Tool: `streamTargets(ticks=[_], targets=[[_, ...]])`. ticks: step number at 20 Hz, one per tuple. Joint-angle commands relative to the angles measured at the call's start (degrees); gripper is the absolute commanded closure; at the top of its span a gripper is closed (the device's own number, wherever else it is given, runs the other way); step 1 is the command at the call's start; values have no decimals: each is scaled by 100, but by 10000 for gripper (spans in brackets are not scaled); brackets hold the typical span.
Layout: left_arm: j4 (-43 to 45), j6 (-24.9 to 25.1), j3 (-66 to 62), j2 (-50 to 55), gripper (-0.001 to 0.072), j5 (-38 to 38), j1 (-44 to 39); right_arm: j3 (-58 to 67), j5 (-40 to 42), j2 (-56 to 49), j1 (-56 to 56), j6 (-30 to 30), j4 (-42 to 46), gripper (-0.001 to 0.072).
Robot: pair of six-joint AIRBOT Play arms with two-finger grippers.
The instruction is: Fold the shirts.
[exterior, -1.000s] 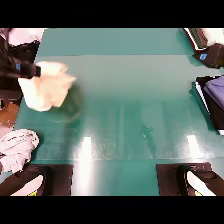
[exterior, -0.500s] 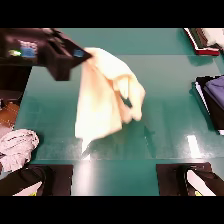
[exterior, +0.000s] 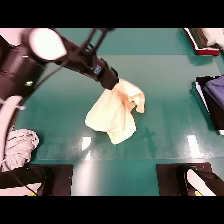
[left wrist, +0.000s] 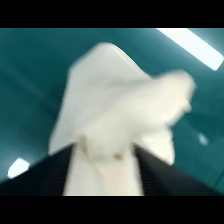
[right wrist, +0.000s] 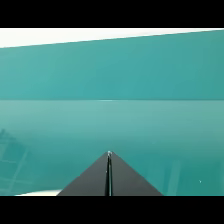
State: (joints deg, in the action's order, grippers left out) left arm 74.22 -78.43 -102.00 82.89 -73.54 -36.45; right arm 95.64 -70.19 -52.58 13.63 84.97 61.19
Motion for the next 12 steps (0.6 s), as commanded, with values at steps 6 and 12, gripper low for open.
streamTargets(ticks=[6,12], targets=[[485,-413,-7,420,156,-896,894,0,-487,-330,2,-22,-9,684],[149,20,0,662,154,295,813,-2,-861,-785,-227,-153,0,684]])
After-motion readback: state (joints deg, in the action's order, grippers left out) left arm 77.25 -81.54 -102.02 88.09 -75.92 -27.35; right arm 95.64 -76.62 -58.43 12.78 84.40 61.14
